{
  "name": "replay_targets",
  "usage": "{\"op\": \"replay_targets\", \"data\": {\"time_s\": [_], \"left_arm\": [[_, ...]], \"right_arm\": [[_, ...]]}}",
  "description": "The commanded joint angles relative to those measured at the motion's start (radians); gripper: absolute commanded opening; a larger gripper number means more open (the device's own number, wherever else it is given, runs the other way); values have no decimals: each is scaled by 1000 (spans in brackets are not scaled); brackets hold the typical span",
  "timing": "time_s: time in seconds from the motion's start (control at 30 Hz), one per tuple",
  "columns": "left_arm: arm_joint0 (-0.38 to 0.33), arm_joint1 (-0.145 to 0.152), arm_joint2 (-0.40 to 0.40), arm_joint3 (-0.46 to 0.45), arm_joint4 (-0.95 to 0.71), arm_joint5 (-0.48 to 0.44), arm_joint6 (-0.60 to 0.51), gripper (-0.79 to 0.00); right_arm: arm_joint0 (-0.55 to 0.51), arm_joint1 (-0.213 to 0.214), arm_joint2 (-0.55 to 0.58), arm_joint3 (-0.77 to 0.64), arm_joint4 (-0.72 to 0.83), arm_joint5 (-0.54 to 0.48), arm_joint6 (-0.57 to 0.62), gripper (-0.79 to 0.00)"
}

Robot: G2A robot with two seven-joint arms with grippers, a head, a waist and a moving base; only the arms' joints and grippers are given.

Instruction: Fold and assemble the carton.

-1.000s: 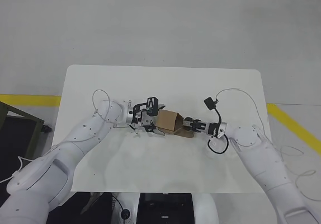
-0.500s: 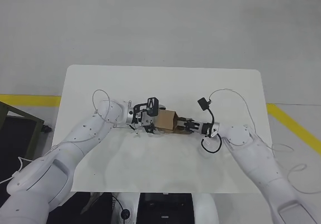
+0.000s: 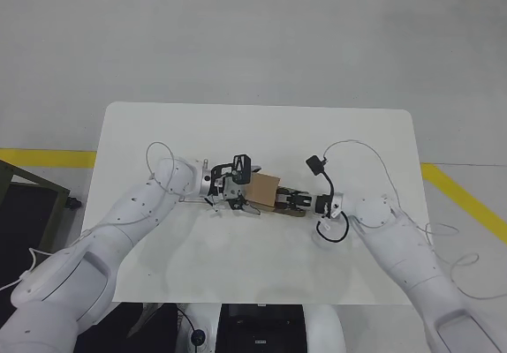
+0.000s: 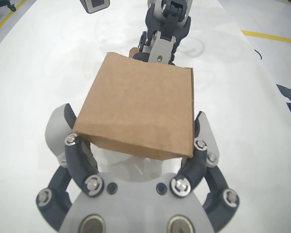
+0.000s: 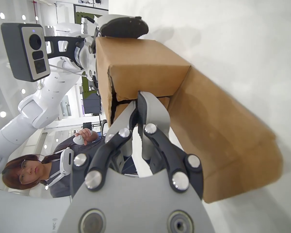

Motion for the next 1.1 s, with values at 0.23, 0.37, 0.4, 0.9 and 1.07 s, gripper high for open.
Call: {"op": "replay_targets", "data": {"time_s": [0.23, 0.37, 0.4, 0.9, 1.07], "left_arm": [[0, -2, 1, 0, 4, -6, -5, 0], [0, -4, 1, 1, 4, -8, -7, 0], [-1, -5, 1, 2, 4, -7, -7, 0], [-3, -9, 2, 9, 6, -11, -5, 0], [-3, -11, 3, 11, 10, -13, -2, 0]], "right_arm": [[14, -14, -16, 30, 47, -21, 3, -785], [29, -27, -34, 65, 71, -34, -1, -785], [34, -30, -40, 73, 73, -37, -1, -785], [76, -67, -85, 160, 103, -83, -3, -785], [80, -71, -88, 170, 104, -89, 0, -785]]}}
